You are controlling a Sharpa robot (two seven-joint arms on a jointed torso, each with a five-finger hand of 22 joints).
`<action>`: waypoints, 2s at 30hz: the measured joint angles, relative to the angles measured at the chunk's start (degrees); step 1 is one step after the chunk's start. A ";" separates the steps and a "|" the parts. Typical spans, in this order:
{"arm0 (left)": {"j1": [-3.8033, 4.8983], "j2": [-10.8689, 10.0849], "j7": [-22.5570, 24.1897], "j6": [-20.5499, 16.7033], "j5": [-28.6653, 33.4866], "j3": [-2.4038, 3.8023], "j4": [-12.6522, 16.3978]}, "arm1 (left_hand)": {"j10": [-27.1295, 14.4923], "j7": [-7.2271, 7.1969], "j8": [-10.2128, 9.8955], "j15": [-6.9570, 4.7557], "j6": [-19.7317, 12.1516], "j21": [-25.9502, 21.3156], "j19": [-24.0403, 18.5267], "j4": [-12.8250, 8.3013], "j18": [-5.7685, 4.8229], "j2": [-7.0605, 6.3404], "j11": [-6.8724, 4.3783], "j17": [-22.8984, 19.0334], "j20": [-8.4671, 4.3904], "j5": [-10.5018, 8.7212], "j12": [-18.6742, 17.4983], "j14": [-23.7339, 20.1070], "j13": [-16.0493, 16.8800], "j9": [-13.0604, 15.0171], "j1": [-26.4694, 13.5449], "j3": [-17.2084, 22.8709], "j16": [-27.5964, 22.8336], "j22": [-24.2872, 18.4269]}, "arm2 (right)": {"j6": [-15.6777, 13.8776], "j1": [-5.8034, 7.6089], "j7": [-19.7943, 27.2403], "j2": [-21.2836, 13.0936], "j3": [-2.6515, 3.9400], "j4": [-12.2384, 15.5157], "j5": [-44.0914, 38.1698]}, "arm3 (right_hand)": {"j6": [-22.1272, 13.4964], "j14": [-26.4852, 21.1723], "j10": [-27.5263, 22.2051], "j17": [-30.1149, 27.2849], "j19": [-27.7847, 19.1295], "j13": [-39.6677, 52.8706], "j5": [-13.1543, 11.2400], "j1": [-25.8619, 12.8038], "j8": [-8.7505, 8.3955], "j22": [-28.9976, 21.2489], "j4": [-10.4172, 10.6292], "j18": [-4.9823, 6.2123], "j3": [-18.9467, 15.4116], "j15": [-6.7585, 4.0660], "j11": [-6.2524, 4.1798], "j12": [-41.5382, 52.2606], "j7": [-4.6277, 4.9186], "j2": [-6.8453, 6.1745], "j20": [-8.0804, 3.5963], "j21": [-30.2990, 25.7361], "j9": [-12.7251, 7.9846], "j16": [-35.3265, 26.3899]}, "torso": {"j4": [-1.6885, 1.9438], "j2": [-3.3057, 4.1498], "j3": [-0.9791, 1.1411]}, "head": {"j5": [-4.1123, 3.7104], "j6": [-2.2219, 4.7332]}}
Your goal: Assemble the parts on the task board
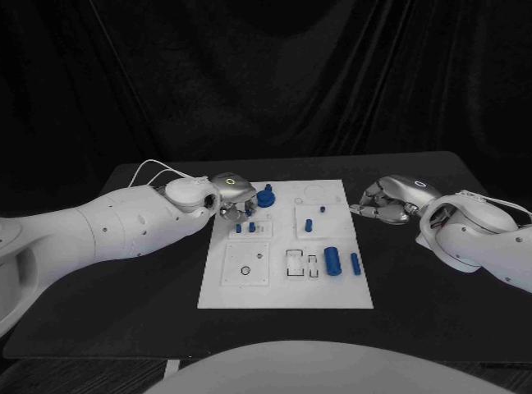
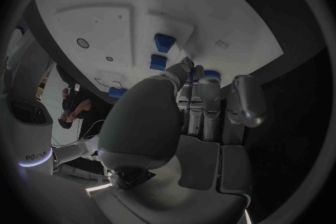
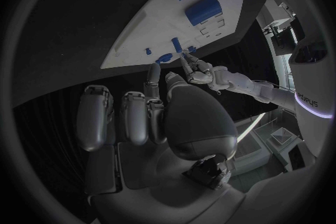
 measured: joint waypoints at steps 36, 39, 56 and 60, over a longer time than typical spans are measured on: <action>-0.10 -2.45 -2.80 -0.82 -0.02 -0.07 -0.70 | -12.19 -6.96 -0.02 0.87 -18.14 -10.93 -5.99 1.76 0.69 -3.15 1.60 -8.12 0.38 0.01 -3.12 -7.87 1.48 -5.08 -2.41 -3.04 -5.47 0.04 | 0.10 -0.04 0.00 -0.71 0.00 0.36 0.04 | 0.17 0.00 0.00 0.00 0.00 0.00 0.00 0.79 -0.28 -0.02 -0.16 0.00 0.15 0.00 0.00 0.00 -0.17 -0.34 0.00 0.00 0.01 0.00 | -0.05 0.05 -0.01 | 1.15 0.00; -0.09 -5.18 -2.94 -2.68 -0.03 -0.06 0.37 | -15.44 -6.63 0.16 1.00 -17.46 -29.81 -16.96 1.90 3.70 -3.31 1.46 -12.90 0.90 -0.10 -3.05 -16.18 2.25 -5.08 -2.25 -3.64 -12.13 -0.07 | -0.06 0.02 0.02 -1.31 0.00 0.87 0.04 | 0.37 0.00 0.00 0.00 0.00 -0.01 0.00 1.15 -0.28 -0.02 -0.16 0.00 0.15 0.00 0.00 0.00 0.03 -0.70 0.00 0.00 0.01 0.00 | -0.05 0.04 -0.01 | 1.29 0.00; 2.40 -19.46 3.45 -13.23 5.44 -0.12 9.83 | -56.71 -9.64 -1.19 0.49 -29.28 -63.46 -69.37 13.22 0.80 -13.62 -9.43 -39.97 3.54 -0.05 -4.28 -71.58 -3.86 -7.55 -8.02 -18.45 -64.46 -30.44 | -2.76 11.72 -0.16 -1.29 0.10 3.44 -2.06 | -4.52 -0.06 -13.97 0.00 -0.13 -20.59 0.00 7.27 -12.05 -0.03 -0.62 0.00 1.42 1.84 2.68 -32.37 3.45 -5.19 1.36 1.56 -7.63 1.12 | -0.08 -0.15 -0.16 | 5.92 0.00; 2.46 -19.87 7.45 -13.14 13.58 -0.11 10.51 | -63.44 -9.88 -1.99 0.52 -42.55 -65.14 -78.21 12.99 -1.42 -11.73 -9.72 -42.27 7.35 0.19 -6.43 -72.78 -5.96 -9.84 -14.65 -29.04 -66.91 -63.06 | -2.75 13.10 -0.33 1.37 0.06 3.26 -5.19 | -4.07 -0.05 -21.69 0.00 -0.11 -37.88 -1.10 9.09 -16.51 -0.03 -0.02 0.00 2.27 2.86 3.71 -51.83 4.21 -6.67 2.38 1.57 -12.90 1.16 | -0.05 -0.14 -0.16 | 6.87 0.00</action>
